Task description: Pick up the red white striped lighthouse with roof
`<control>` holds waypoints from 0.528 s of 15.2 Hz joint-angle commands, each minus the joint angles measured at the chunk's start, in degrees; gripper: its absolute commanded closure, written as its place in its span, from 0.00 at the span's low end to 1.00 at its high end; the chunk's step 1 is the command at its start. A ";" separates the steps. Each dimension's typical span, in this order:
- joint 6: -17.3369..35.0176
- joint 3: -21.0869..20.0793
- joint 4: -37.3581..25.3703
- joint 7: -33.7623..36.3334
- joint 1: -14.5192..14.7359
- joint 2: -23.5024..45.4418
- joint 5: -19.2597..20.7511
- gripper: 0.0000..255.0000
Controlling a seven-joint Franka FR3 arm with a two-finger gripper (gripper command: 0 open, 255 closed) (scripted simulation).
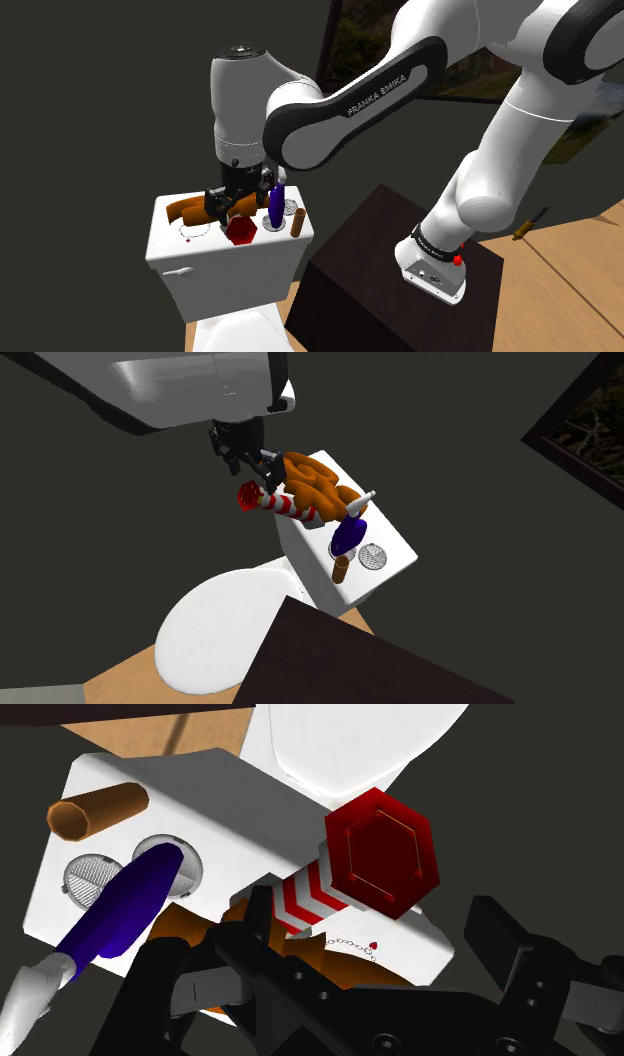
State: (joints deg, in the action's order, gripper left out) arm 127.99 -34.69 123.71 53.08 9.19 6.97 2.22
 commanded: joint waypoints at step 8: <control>5.79 1.04 0.08 3.98 1.79 6.69 5.02 0.00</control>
State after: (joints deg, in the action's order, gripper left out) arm 133.31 -33.82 123.84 56.76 10.82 13.07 6.77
